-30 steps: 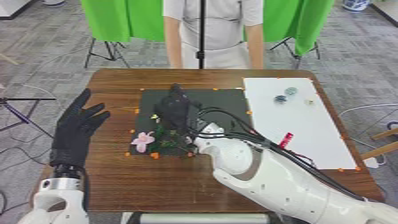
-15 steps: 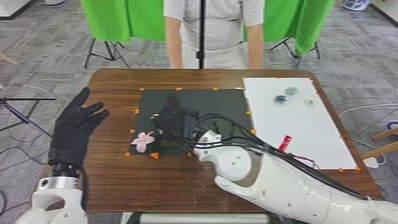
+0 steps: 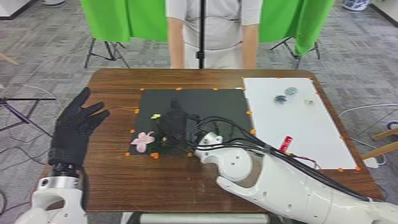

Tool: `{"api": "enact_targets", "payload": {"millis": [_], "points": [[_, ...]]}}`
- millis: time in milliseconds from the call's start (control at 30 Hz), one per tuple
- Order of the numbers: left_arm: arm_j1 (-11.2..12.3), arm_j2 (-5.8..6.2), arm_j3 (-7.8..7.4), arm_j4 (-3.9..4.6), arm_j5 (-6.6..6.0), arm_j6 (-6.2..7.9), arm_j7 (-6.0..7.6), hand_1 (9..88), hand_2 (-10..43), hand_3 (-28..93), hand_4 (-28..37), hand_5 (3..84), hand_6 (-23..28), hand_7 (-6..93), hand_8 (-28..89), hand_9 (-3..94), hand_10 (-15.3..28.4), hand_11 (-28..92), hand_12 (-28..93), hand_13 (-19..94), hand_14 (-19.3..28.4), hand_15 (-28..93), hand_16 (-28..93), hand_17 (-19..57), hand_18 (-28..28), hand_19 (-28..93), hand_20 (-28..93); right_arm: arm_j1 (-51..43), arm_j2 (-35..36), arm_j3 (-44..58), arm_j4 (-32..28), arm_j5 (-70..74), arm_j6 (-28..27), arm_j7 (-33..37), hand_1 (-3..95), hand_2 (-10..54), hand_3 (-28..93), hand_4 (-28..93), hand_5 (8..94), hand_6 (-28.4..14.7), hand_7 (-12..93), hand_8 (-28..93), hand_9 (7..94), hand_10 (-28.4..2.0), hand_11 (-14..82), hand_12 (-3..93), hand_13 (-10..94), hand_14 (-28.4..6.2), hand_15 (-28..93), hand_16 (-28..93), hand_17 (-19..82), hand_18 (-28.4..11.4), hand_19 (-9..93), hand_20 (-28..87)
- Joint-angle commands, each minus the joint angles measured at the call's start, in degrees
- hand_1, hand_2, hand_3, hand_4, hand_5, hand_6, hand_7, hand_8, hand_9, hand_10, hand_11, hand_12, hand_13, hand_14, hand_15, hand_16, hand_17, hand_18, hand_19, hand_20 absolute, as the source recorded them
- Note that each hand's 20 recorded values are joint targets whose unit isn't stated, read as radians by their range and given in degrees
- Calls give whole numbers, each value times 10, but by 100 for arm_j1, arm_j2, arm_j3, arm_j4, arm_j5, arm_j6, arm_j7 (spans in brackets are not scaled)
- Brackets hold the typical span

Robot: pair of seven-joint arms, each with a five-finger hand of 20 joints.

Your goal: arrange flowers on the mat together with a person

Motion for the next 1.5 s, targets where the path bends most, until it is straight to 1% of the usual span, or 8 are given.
{"api": "enact_targets", "payload": {"millis": [33,300,467,733,833,933,1333,1500], "points": [[0,-119,-16,31,87,-71,-152,235,29,792,-283,310,38,94,-81,331,178,263,107,228,246,539,-93,-76,224,470,146,74,13,-13,-57,-92,-68,112,456,-95,700,-283,754,75,239,-60,579,-100,401,208,503,-83,645,168,105,-137,598,293],[58,-131,-35,8,97,-72,-153,237,28,793,-282,310,38,95,-81,331,178,263,107,228,245,540,-94,-76,224,470,146,134,13,57,-117,7,-189,119,387,-95,819,-283,618,62,231,-165,525,-104,416,196,459,-97,672,145,89,-141,603,299],[75,-58,-9,-2,26,7,-71,239,27,793,-282,310,39,95,-81,331,178,263,107,228,246,540,-95,-76,223,470,146,137,-1,104,-128,-56,-194,89,383,-95,825,-283,606,60,233,-165,519,-105,416,193,453,-98,675,141,86,-142,602,299],[181,-153,-72,-22,48,24,-92,238,27,792,-283,310,38,94,-81,331,178,264,107,228,246,541,-94,-76,223,469,146,274,131,223,-470,698,-113,587,377,-95,824,-283,592,53,233,-163,517,-107,415,190,452,-99,676,137,83,-144,600,299],[246,-224,-96,-22,76,25,-97,236,27,789,-283,310,38,94,-81,331,178,265,107,228,246,540,-95,-76,223,469,146,-34,152,866,-757,1316,-243,569,374,-95,821,-283,589,51,232,-164,518,-109,412,189,457,-100,674,136,87,-146,602,300],[269,-152,-50,23,-37,90,-5,228,27,787,-283,310,39,94,-81,331,178,264,107,228,246,540,-94,-76,223,469,146,-453,156,1678,-1120,2563,-413,637,346,-95,817,-283,581,44,223,-162,521,-120,386,184,461,-104,666,133,91,-150,602,300],[241,133,149,98,-277,217,594,178,31,779,-283,314,33,92,-81,332,177,260,107,228,246,536,-93,-78,223,466,147,-2947,524,5107,-2416,7864,-761,-112,194,1,785,-270,459,3,144,-119,447,-150,189,164,348,-179,526,99,34,-179,501,248],[255,103,160,129,-262,182,571,162,34,771,-283,313,24,88,-82,334,171,247,105,227,245,528,-91,-81,220,457,147,-4096,396,6382,-2662,9008,-1006,-327,170,26,780,-271,414,8,122,-107,417,-146,156,161,305,-190,472,100,10,-178,455,230]]}}
